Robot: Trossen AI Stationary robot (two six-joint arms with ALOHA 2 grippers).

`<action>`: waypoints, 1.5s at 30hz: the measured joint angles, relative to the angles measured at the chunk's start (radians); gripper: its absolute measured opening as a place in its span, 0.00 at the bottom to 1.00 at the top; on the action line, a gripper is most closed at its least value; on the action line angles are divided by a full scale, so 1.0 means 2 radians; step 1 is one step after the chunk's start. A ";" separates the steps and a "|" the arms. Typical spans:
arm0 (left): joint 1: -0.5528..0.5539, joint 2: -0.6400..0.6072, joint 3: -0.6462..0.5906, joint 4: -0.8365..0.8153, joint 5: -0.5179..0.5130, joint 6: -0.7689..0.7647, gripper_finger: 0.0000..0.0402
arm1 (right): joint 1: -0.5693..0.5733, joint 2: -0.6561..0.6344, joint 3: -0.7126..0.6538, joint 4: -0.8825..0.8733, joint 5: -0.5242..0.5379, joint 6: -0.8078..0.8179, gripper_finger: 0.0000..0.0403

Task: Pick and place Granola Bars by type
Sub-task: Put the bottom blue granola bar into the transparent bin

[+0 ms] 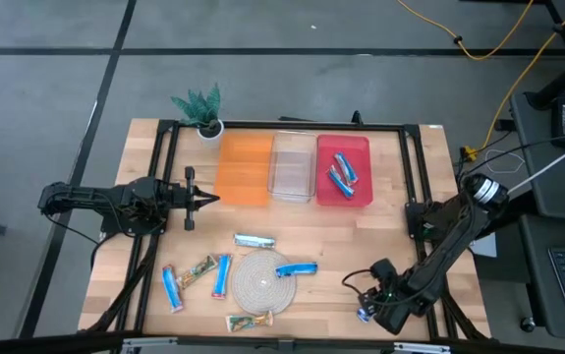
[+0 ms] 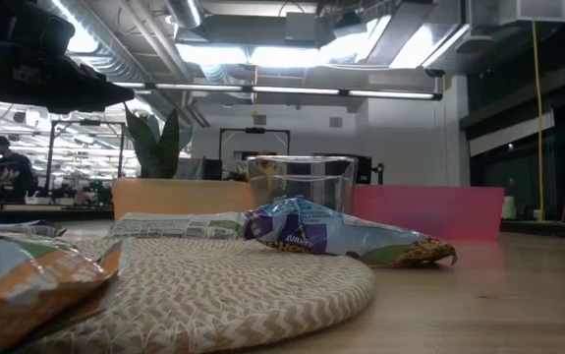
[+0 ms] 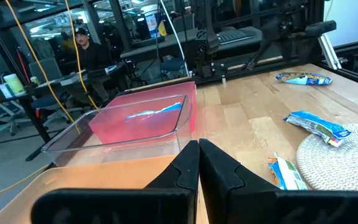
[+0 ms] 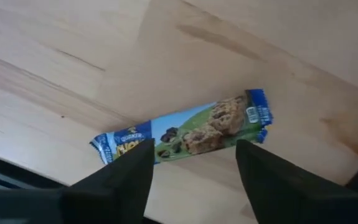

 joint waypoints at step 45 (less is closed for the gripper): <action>0.000 0.000 0.000 0.000 0.000 0.000 0.01 | -0.001 0.018 -0.098 0.140 -0.030 0.061 0.67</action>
